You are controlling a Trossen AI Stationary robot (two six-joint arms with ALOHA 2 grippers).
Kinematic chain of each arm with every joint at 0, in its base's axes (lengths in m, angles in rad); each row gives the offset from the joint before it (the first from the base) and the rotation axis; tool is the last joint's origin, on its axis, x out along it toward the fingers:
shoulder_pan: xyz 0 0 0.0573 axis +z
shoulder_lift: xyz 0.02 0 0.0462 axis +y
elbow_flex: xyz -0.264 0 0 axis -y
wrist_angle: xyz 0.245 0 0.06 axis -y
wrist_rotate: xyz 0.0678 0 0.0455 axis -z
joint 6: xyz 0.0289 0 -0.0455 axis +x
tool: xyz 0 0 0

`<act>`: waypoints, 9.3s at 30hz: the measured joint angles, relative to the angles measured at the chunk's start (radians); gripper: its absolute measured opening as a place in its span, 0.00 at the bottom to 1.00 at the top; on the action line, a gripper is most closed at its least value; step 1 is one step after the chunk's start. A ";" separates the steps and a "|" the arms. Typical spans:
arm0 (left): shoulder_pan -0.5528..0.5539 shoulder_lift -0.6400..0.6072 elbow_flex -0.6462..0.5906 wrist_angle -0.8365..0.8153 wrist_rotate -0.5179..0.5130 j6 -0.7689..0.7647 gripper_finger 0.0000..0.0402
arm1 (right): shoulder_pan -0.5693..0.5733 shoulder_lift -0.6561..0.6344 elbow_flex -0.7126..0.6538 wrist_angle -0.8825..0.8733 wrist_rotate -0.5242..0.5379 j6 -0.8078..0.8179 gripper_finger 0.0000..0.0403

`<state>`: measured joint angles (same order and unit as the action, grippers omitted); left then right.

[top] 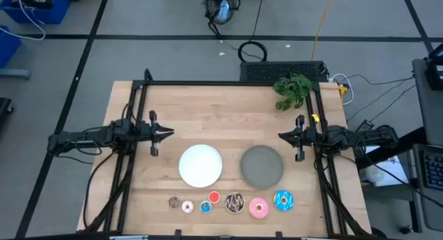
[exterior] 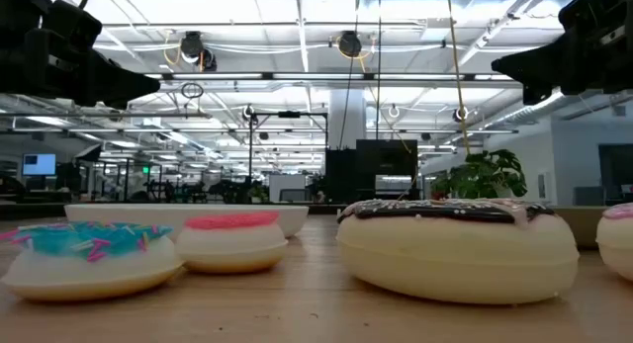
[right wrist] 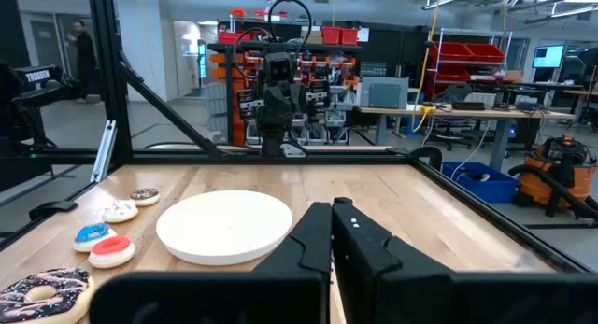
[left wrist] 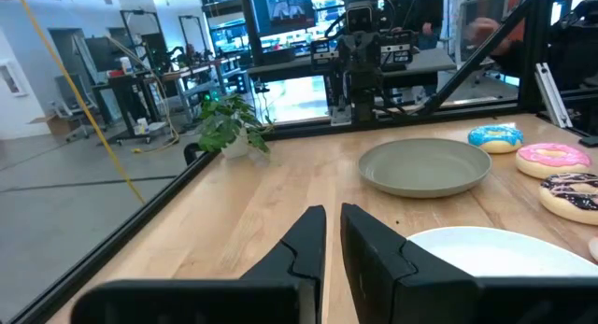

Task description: Pick & Place donuts

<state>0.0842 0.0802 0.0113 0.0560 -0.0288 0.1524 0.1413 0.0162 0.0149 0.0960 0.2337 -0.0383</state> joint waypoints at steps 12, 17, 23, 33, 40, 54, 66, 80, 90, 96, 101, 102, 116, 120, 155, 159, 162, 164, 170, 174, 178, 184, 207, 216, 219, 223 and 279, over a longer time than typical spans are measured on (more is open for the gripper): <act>0.000 0.000 0.000 0.000 0.000 0.000 0.11 | 0.000 0.000 0.000 0.000 0.000 0.000 0.00; 0.000 0.000 0.000 0.000 0.000 0.000 0.11 | 0.000 0.000 0.000 0.000 0.000 0.000 0.00; 0.000 0.000 0.000 0.000 0.000 0.000 0.11 | 0.000 0.000 0.000 0.000 0.000 0.000 0.00; 0.000 0.000 0.000 0.000 0.000 0.000 0.11 | 0.000 0.000 0.000 0.000 0.000 0.000 0.00; 0.000 0.000 0.000 0.000 0.000 0.000 0.11 | 0.000 0.000 0.000 0.000 0.000 0.000 0.00; 0.000 0.000 0.000 0.000 0.000 0.000 0.11 | 0.000 0.000 0.000 0.000 0.000 0.000 0.00; 0.000 0.000 0.000 0.000 0.000 0.000 0.11 | 0.000 0.000 0.000 0.000 0.000 0.000 0.00; 0.000 0.000 0.000 0.000 0.000 0.000 0.11 | 0.000 0.000 0.000 0.000 0.000 0.000 0.00; 0.000 0.000 0.000 0.000 0.000 0.000 0.11 | 0.000 0.000 0.000 0.000 0.000 0.000 0.00; 0.000 0.000 0.000 0.000 0.000 0.000 0.11 | 0.000 0.000 0.000 0.000 0.000 0.000 0.00; 0.000 0.000 0.000 0.000 0.000 0.000 0.11 | 0.000 0.000 0.000 0.000 0.000 0.000 0.00; 0.000 0.000 0.000 0.000 0.000 0.000 0.11 | 0.000 0.000 0.000 0.000 0.000 0.000 0.00; 0.000 0.000 0.000 0.000 0.000 0.000 0.11 | 0.000 0.000 0.000 0.000 0.000 0.000 0.00; 0.000 0.000 0.000 0.003 0.000 -0.003 0.11 | 0.000 0.000 0.000 0.000 0.000 0.000 0.00; -0.001 0.100 0.000 0.093 -0.227 -0.296 0.11 | 0.088 0.137 0.272 -0.050 0.001 -0.104 0.00; -0.001 0.103 0.000 0.104 -0.241 -0.256 0.11 | 0.166 0.353 0.485 -0.272 0.029 -0.034 0.00; -0.001 0.103 0.000 0.112 -0.276 -0.260 0.11 | 0.224 0.542 0.663 -0.484 0.079 0.064 0.00; 0.000 0.103 0.000 0.113 -0.285 -0.260 0.11 | 0.258 0.678 0.771 -0.606 0.091 0.140 0.00; 0.000 0.105 0.000 0.100 -0.287 -0.258 0.11 | 0.403 1.031 1.109 -0.825 0.095 0.289 0.00; -0.001 0.105 0.000 0.096 -0.273 -0.263 0.11 | 0.532 1.217 1.303 -0.991 0.167 0.405 0.00; -0.001 0.105 0.000 0.096 -0.241 -0.244 0.11 | 0.651 1.365 1.421 -1.130 0.219 0.604 0.00; -0.001 0.105 0.000 0.150 -0.240 -0.231 0.11 | 0.749 1.502 1.451 -1.180 0.182 0.829 0.00; -0.001 0.105 0.000 0.279 -0.245 -0.079 0.11 | 0.789 1.606 1.439 -1.260 0.077 1.138 0.06; -0.001 0.105 0.000 0.277 -0.245 -0.099 0.11 | 0.768 1.607 1.319 -1.251 0.019 1.214 0.28; -0.001 0.105 0.000 0.277 -0.245 -0.100 0.11 | 0.764 1.607 1.292 -1.245 -0.004 1.160 0.38; -0.001 0.105 0.000 0.277 -0.249 -0.098 0.11 | 0.763 1.607 1.260 -1.215 -0.002 1.107 0.47; 0.000 0.105 0.000 0.262 -0.290 -0.137 0.11 | 0.639 1.506 0.869 -0.685 -0.259 1.008 0.06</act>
<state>0.0837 0.1852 0.0109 0.3176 -0.3187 0.0151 0.7802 1.5226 0.8837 -0.5887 -0.0257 0.9698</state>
